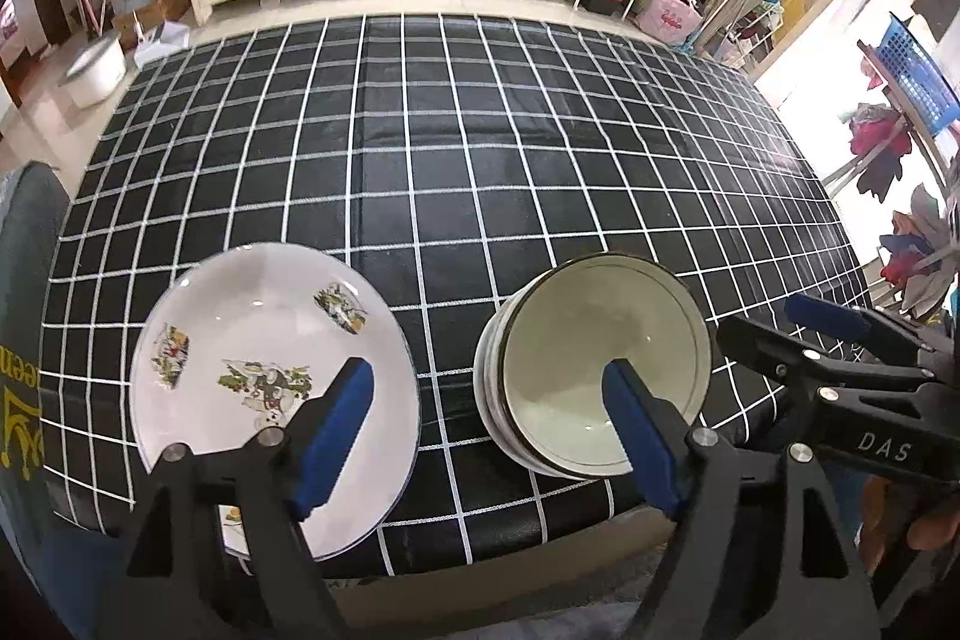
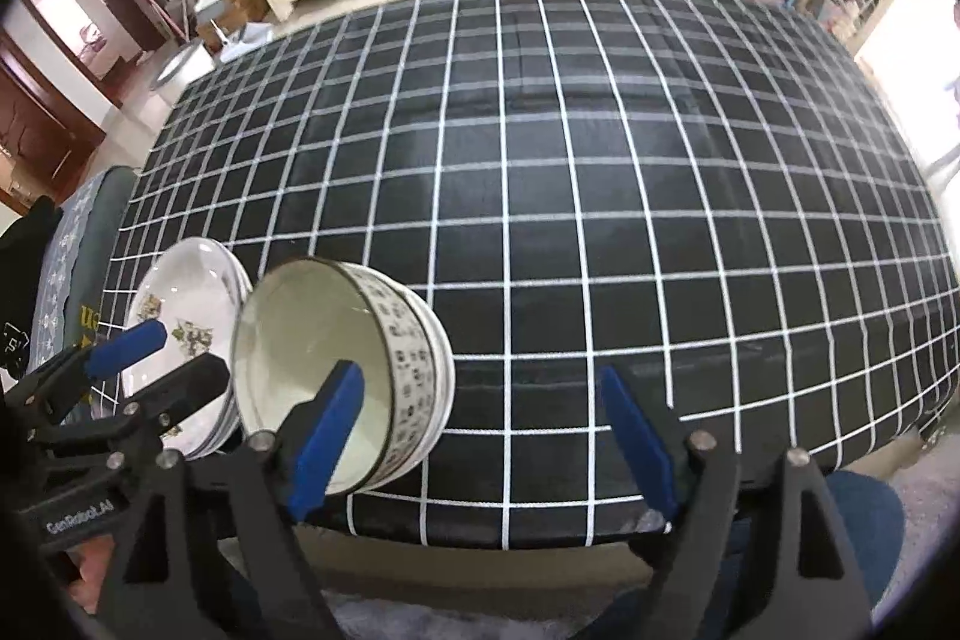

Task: Organize plates and bowls
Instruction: 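Tilt the green-patterned bowl with both grippers and lower it into the nested white bowls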

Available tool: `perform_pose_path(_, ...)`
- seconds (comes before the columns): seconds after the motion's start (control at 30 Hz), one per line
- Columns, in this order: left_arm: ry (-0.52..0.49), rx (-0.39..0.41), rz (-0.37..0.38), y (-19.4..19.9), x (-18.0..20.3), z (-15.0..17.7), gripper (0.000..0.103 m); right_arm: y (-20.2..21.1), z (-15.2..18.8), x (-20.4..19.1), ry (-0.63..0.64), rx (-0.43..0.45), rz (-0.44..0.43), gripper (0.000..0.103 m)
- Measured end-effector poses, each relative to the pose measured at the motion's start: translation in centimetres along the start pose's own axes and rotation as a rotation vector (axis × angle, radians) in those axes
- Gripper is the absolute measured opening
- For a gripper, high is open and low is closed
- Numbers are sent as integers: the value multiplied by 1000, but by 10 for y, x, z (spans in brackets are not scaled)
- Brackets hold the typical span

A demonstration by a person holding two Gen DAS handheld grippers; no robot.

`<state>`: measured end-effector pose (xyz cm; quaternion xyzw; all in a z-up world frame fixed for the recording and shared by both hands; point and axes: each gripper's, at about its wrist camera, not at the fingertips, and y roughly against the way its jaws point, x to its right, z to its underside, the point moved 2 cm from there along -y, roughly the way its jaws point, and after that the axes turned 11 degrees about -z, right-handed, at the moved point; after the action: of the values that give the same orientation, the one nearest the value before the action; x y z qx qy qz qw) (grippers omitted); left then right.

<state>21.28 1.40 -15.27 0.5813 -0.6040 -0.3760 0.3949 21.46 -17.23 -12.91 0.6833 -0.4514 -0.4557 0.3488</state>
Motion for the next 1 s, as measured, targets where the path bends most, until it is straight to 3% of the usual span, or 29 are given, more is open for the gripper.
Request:
perform_pose_path(0.3, -28, -75, 26, -32, 6, 2, 77, -23, 1, 3, -31, -54, -15, 84)
perform_pose_path(0.57, -8, -149, 127, -54, 5, 5, 77, -37, 4, 8, -99, -99, -101, 84)
perform_pose_path(0.83, -60, -144, 201, -58, 4, 2, 77, -42, 6, 11, -140, -104, -123, 86)
perform_pose_path(1.0, -132, -132, 209, -61, 10, 2, 77, -42, 6, 16, -154, -92, -110, 89)
